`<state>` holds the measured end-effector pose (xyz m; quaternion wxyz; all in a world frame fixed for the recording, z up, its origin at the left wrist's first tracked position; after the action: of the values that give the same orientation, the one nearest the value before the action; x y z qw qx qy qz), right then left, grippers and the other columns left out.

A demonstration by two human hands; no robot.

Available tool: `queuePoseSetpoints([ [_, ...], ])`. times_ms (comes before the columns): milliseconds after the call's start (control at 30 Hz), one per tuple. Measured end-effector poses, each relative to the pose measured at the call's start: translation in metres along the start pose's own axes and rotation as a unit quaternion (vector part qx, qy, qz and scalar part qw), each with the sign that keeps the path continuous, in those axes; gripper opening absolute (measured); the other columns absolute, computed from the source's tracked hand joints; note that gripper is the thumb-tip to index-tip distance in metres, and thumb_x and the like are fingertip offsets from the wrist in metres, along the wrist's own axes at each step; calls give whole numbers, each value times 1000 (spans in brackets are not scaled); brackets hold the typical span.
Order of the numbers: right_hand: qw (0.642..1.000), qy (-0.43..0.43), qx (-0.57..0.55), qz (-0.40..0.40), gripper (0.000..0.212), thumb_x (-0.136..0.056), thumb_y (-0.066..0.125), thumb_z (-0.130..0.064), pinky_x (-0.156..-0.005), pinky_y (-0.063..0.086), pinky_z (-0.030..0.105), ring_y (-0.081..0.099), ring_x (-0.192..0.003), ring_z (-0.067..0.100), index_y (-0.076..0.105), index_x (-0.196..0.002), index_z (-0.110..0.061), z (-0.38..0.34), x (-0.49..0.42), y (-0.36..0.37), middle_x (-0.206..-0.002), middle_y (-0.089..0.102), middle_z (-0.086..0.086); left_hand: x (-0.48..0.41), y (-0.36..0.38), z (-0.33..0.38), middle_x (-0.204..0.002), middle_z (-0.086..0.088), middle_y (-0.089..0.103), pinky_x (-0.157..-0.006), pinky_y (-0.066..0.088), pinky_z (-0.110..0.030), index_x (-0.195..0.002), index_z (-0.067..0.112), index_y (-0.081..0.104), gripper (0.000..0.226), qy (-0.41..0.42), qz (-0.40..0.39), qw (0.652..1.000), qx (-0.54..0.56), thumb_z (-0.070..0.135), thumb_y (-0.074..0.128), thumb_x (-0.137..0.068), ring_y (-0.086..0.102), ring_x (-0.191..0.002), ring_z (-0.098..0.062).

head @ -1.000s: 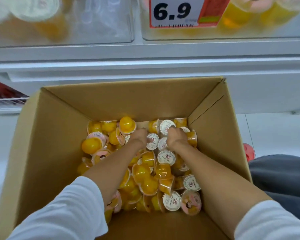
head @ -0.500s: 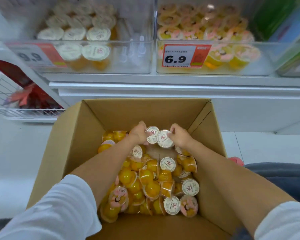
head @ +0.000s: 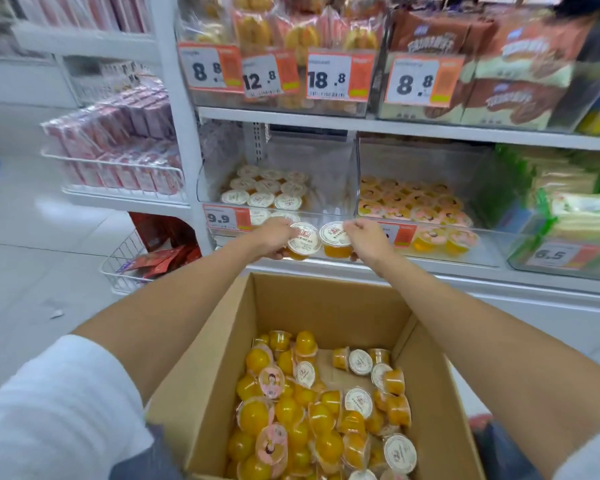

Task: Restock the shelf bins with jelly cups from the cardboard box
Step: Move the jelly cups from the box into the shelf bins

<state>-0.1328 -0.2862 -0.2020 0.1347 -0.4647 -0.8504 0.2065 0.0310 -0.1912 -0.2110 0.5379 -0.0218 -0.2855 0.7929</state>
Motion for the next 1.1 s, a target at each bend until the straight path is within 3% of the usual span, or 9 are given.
queuePoseSetpoints([
  [133, 995, -33, -61, 67, 31, -97, 49, -30, -66, 57, 44, 54, -57, 20, 63, -81, -7, -57, -37, 3, -65, 54, 2, -20, -62, 28, -73, -3, 53, -47, 40, -24, -92, 17, 53, 11, 38, 87, 995, 40, 22, 47, -100, 50, -55, -14],
  [233, 991, -12, -75, 114, 36, -94, 52, -34, -76, 54, 40, 57, -69, 24, 53, -63, -17, -73, -77, 18, -63, 55, 0, -54, -94, 27, -70, -4, 51, -42, 37, -22, -101, 12, 55, 15, 38, 122, 990, 53, 23, 44, -101, 46, -53, -14],
  [433, 987, 61, -91, 118, 31, -99, 45, -23, -89, 45, 31, 59, -114, 32, 63, -116, -3, -80, -172, 70, -120, 64, 15, -153, -139, 1, -72, -8, 50, -51, 42, -31, -110, 3, 53, 23, 17, 173, 983, 53, 22, 44, -101, 47, -60, -22],
  [500, 986, 92, -81, 110, 36, -104, 33, -18, -95, 40, 27, 53, -124, 27, 54, -129, -1, -86, -202, 82, -133, 57, 14, -184, -152, -6, -96, -19, 62, -72, 54, -41, -119, -2, 54, 33, 0, 185, 982, 33, 23, 42, -102, 58, -78, -29],
  [600, 992, 73, -31, 96, 40, -102, 34, -27, -100, 43, 34, 54, -122, 30, 56, -127, -4, -94, -244, 103, -131, 58, 14, -215, -168, -14, -125, -25, 58, -86, 51, -44, -134, 5, 47, 38, -5, 211, 977, -4, 26, 39, -103, 60, -106, -35],
  [733, 994, 75, 22, 72, 41, -98, 42, -27, -102, 43, 40, 55, -118, 35, 50, -128, -1, -81, -268, 131, -129, 57, 15, -245, -180, -38, -112, -6, 66, -78, 58, -39, -123, 21, 51, 38, 21, 261, 964, -35, 20, 66, -88, 65, -88, -20],
  [900, 987, 47, -73, 133, 44, -95, 54, -20, -95, 50, 41, 60, -113, 32, 41, -136, -10, -64, -270, 130, -129, 57, 14, -224, -180, -19, -161, 10, 9, -96, 52, -40, -147, 47, 21, 73, 91, 281, 927, -230, 14, 58, -93, 41, -137, -25],
  [1000, 992, 7, -63, 107, 37, -93, 58, -22, -95, 51, 42, 62, -109, 28, 52, -130, -20, -69, -269, 132, -128, 60, 5, -210, -167, -6, -161, 11, 8, -77, 56, -31, -145, 50, 22, 56, 97, 246, 913, -311, 30, 48, -99, 56, -120, -22],
  [1100, 996, -21, -8, 81, 39, -95, 53, -28, -99, 47, 34, 58, -117, 24, 54, -133, -20, -75, -268, 135, -135, 56, 0, -211, -164, -4, -142, 2, 46, -65, 53, -30, -137, 40, 35, 47, 99, 246, 922, -282, 41, 54, -95, 65, -92, -19],
])
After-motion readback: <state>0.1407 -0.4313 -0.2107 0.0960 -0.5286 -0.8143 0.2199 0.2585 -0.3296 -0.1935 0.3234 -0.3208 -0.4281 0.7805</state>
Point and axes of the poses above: each hand's wrist, its own x-axis away from the middle knuckle, its own y-axis out of the palm, z = x × y, the point moved 7 cm from there along -x, towards the middle knuckle
